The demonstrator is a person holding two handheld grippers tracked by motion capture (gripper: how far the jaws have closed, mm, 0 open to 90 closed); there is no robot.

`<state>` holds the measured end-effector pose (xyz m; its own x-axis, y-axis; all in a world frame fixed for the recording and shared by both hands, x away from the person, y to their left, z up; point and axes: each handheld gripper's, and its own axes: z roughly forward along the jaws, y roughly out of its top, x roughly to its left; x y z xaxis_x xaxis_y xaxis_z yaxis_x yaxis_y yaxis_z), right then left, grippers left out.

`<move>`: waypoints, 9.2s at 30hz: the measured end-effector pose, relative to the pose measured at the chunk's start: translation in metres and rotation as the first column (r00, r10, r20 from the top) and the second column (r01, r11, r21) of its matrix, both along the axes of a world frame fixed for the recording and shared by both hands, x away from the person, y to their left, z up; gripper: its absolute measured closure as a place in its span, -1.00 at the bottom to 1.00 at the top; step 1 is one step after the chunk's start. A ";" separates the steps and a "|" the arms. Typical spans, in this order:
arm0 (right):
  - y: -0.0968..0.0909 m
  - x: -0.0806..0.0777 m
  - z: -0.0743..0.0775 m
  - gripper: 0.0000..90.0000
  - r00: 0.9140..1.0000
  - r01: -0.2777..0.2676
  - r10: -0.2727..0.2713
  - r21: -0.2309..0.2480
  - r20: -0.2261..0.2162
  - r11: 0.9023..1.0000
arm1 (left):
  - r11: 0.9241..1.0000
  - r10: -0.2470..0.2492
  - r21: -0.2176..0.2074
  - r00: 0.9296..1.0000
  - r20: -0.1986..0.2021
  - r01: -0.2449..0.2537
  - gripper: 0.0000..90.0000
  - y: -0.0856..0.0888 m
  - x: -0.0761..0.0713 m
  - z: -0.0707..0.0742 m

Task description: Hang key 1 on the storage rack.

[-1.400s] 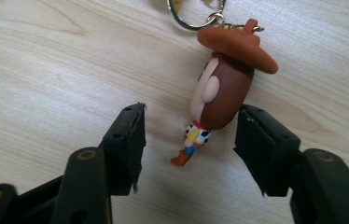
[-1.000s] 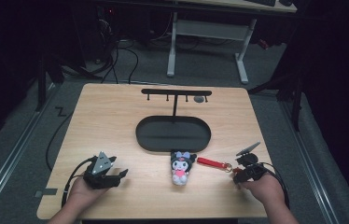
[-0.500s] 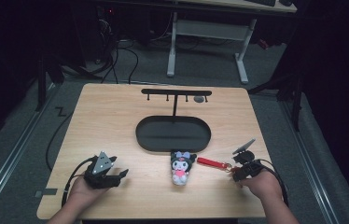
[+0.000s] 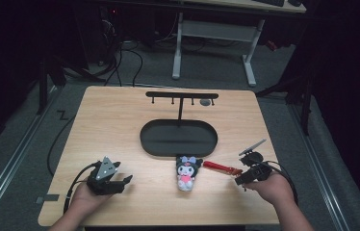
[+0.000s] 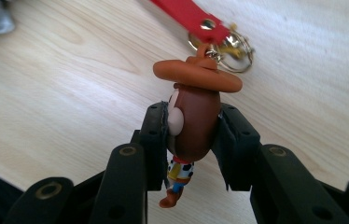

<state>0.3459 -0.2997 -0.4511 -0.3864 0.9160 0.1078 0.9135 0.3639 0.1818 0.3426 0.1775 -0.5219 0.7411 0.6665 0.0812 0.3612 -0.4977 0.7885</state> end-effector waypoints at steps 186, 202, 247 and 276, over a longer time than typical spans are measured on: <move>0.036 0.096 0.053 0.16 0.954 0.108 -0.154 0.183 0.258 0.977 | 0.999 -0.008 -0.042 1.000 -0.010 0.008 -0.28 0.007 0.001 0.005; 0.038 -0.050 -0.039 -0.01 0.809 0.028 -0.180 0.270 0.559 0.962 | 0.999 -0.034 -0.037 0.999 -0.036 0.032 -0.14 -0.007 -0.002 0.006; 0.127 -0.073 -0.059 0.64 0.788 -0.166 -0.002 0.216 0.616 0.962 | 1.000 0.020 -0.023 0.999 -0.037 -0.021 -0.13 -0.008 -0.003 0.005; 0.022 -0.103 -0.054 0.40 0.781 -0.017 -0.104 0.188 0.616 0.982 | 1.000 0.002 -0.022 0.999 -0.049 -0.003 -0.13 -0.007 -0.003 0.004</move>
<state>0.2425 -0.2775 -0.5053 -0.3849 0.9228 0.0167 0.5935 0.2336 0.7701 0.3391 0.1702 -0.5177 0.7422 0.6695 0.0296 0.4012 -0.4793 0.7805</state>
